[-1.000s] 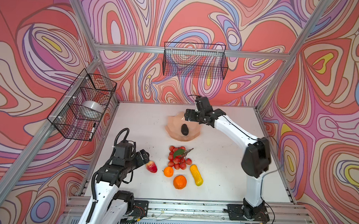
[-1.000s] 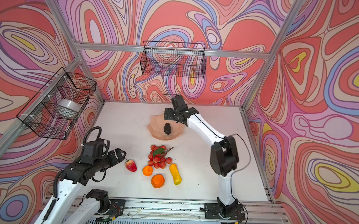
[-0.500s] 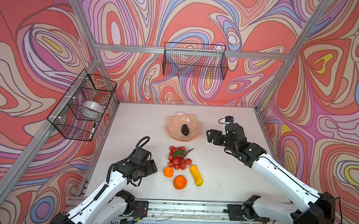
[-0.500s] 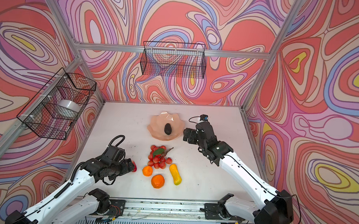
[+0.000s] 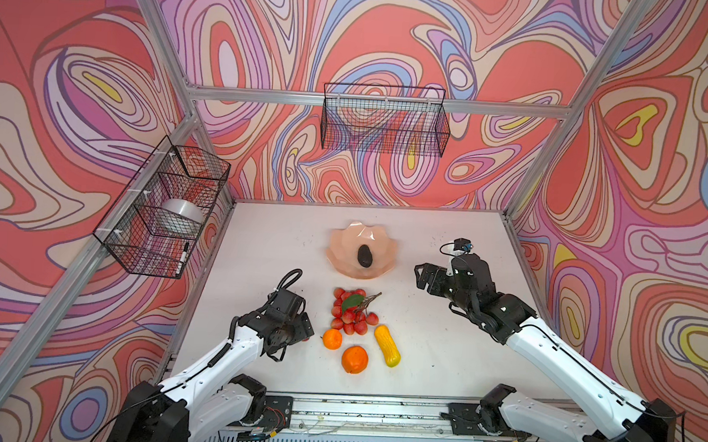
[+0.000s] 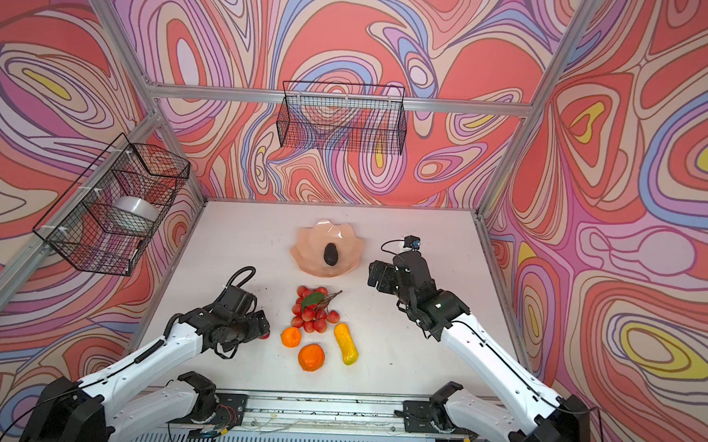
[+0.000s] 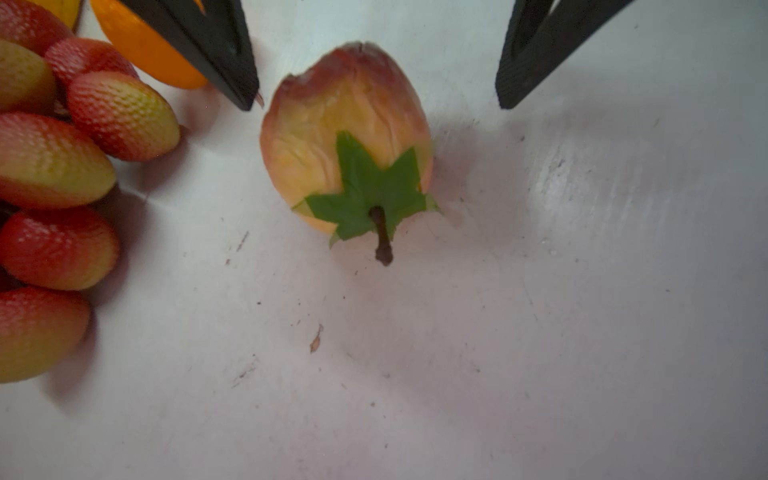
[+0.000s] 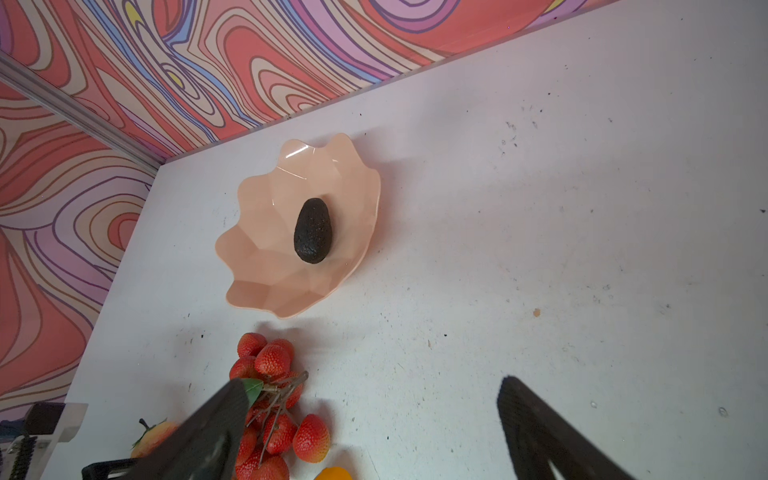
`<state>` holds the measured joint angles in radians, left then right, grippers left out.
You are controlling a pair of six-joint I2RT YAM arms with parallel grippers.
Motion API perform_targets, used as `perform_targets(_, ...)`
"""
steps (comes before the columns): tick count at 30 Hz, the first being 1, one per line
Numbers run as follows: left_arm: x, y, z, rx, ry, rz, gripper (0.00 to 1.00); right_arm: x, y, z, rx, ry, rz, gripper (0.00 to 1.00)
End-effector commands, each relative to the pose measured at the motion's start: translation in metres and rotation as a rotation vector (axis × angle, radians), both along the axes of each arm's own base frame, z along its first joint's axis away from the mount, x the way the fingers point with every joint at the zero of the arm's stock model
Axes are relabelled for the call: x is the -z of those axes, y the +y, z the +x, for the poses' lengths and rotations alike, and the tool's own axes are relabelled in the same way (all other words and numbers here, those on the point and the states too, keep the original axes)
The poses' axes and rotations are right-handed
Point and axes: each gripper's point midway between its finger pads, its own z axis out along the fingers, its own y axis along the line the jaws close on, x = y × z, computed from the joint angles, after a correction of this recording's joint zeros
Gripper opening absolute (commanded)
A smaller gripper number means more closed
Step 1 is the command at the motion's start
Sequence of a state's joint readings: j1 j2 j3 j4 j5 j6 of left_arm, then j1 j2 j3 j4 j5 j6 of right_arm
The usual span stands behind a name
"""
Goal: Place and organize the fake fruits in the fruit bowl
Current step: 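Grasp the red-yellow peach with the left gripper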
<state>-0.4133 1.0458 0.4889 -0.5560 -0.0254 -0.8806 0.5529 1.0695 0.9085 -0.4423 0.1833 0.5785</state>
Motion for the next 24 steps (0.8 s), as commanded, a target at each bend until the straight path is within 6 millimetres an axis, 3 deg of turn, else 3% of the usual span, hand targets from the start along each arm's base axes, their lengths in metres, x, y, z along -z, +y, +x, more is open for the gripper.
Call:
perform_targets(1, 0.002, 0.003, 0.014, -0.021, -0.03, 0.04, 0.86, 0.004, 0.0, 0.001, 0.003, 0.013, -0.005, 0.98)
perform_targets(4, 0.011, 0.002, 0.013, -0.007, 0.005, 0.054, 0.75, 0.009, 0.003, 0.002, -0.001, 0.02, 0.006, 0.98)
perform_targets(9, -0.009, 0.0, 0.031, 0.014, -0.044, 0.076, 0.51, 0.01, 0.003, 0.003, 0.003, 0.02, 0.004, 0.98)
perform_targets(12, -0.032, -0.003, 0.035, 0.044, -0.103, 0.058, 0.39, 0.014, 0.0, 0.004, 0.009, 0.029, -0.019, 0.98)
perform_targets(18, -0.096, -0.016, 0.052, 0.155, -0.251, 0.027, 0.35, 0.024, 0.005, 0.006, 0.002, 0.055, -0.015, 0.98)
perform_targets(21, -0.126, -0.028, 0.077, 0.223, -0.284, 0.054, 0.35, 0.03, 0.006, 0.006, 0.0, 0.073, -0.016, 0.98)
perform_targets(24, -0.157, -0.044, 0.119, 0.29, -0.32, 0.099, 0.35, 0.033, 0.002, 0.006, 0.015, 0.083, -0.041, 0.98)
